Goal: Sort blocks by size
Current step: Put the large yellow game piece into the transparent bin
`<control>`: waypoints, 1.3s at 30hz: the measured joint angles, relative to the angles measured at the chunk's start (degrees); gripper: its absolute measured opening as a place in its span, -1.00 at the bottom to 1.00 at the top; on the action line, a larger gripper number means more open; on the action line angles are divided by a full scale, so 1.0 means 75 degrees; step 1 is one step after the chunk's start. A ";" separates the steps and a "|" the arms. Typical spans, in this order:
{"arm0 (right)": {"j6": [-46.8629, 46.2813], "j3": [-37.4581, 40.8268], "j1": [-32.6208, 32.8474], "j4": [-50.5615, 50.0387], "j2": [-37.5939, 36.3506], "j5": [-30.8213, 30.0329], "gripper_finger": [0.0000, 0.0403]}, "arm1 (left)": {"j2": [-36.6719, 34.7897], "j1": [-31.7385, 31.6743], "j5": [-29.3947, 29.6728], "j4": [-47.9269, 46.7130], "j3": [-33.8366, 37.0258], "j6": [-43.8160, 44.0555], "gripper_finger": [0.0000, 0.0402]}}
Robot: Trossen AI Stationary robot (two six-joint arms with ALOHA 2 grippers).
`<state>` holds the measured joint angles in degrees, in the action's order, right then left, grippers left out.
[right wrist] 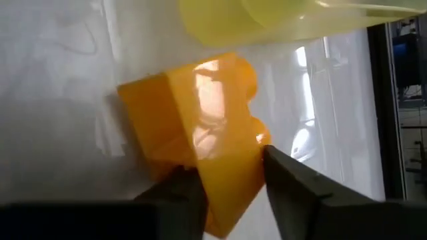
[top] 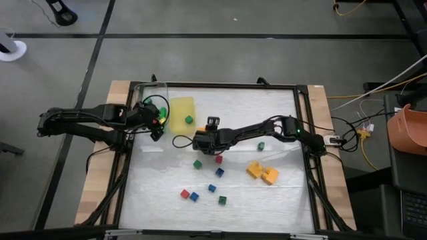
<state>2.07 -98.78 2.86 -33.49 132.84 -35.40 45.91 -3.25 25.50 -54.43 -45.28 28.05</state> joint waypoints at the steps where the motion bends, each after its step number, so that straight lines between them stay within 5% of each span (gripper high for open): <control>1: -0.0001 0.0000 -0.0006 0.0026 0.0000 -0.0002 -0.43 | 0.0000 0.0000 0.0000 -0.0003 0.0000 0.0000 0.01; 11: 0.0363 0.0001 0.0052 -0.0073 -0.0086 -0.0106 -0.95 | 0.0000 0.0000 0.0000 -0.0012 0.0003 0.0000 0.01; 27: 0.0398 0.0041 0.0172 -0.1048 -0.1135 0.0614 -0.93 | -0.0655 0.0000 -0.0001 0.0006 0.0000 0.0000 0.01; 39: 0.1362 0.0032 0.0110 0.0646 -0.1443 0.1435 -0.93 | -0.1714 0.0870 -0.0621 0.0046 0.0000 0.0044 0.01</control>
<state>12.28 -98.54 3.69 -28.64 122.02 -24.64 33.06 3.28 20.84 -54.09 -45.28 28.39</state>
